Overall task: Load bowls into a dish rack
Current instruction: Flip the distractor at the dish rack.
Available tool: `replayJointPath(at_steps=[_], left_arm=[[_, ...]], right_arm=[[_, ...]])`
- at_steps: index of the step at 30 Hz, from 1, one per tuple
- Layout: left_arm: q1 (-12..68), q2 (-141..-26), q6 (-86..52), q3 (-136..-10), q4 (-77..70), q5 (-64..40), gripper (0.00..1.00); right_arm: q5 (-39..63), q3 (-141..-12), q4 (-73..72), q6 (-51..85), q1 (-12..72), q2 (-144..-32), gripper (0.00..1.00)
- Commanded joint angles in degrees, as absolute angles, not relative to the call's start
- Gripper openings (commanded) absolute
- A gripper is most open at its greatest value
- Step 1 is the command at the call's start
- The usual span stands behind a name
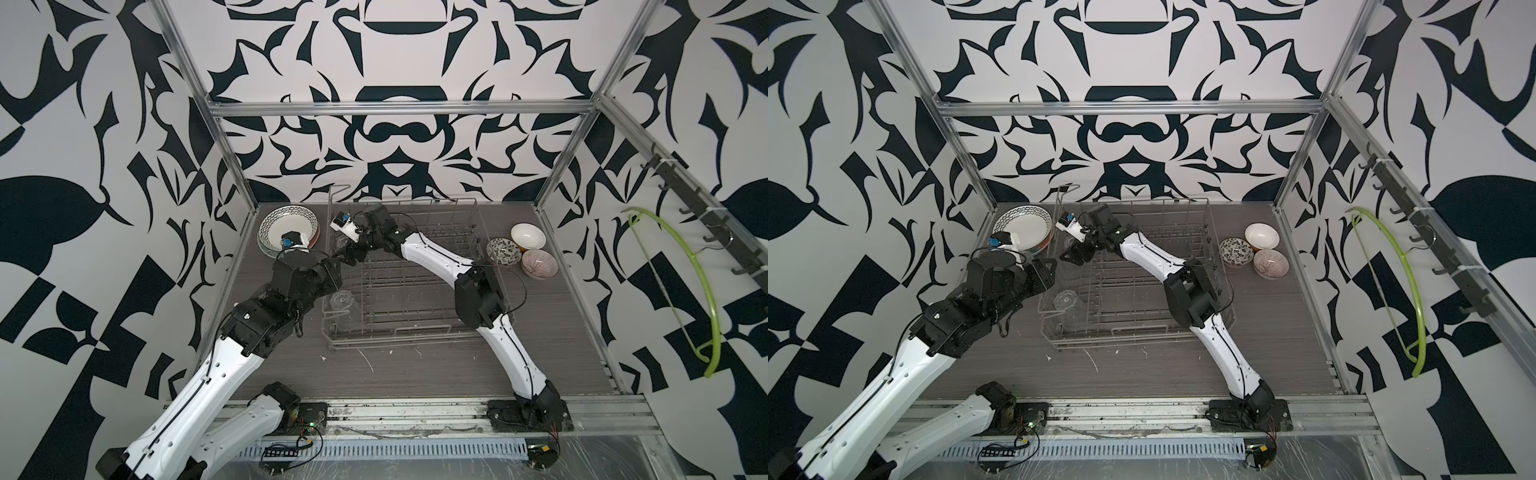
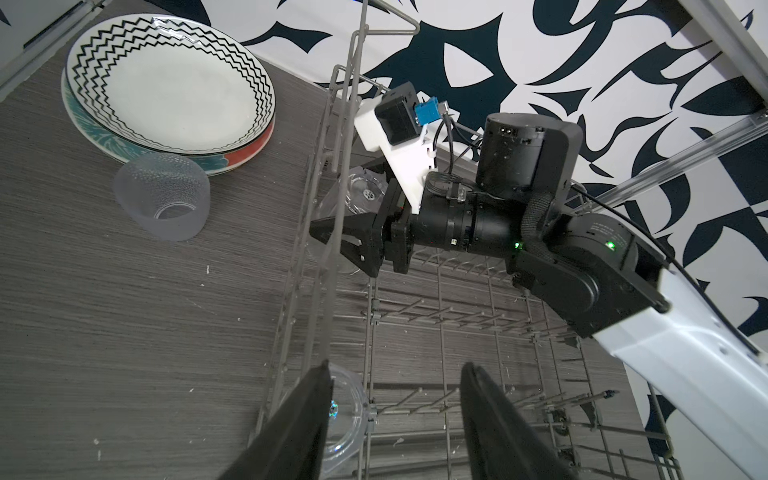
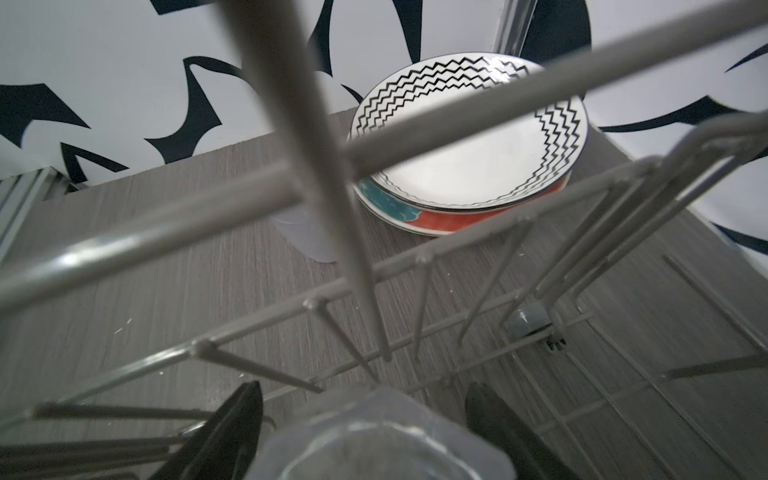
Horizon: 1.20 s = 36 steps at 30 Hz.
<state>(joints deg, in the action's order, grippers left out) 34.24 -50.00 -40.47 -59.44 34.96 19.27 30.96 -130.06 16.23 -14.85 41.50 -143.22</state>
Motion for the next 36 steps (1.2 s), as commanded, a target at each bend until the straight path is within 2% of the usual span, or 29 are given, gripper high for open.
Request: replayJointPath(at_steps=[1,7,12,18,23,36], left_arm=[[34.0,-50.3,-39.8,-58.3,33.9,19.7,0.56],[34.1,-51.0,-39.8,-58.1,33.5,19.2,0.56],[34.0,-50.7,-39.8,-57.8,32.9,18.9,0.56],[34.1,-50.4,-40.0,-57.9,33.2,18.7,0.56],[34.0,-49.1,-40.0,-57.8,33.9,19.4,0.56],[34.1,-48.8,-40.0,-57.5,34.1,19.4,0.57]], right_arm=[[23.9,-133.4,15.8,-17.7,41.6,-143.2,0.35],[22.3,-133.6,16.4,-18.6,41.6,-144.0,0.37],[21.4,-129.0,15.6,-19.4,41.6,-142.4,0.45],[20.9,-126.2,14.0,-18.3,41.5,-141.2,0.64],[21.5,-122.0,12.8,-17.2,41.5,-135.8,0.75],[25.0,-117.3,12.8,-16.5,41.6,-130.6,0.84]])
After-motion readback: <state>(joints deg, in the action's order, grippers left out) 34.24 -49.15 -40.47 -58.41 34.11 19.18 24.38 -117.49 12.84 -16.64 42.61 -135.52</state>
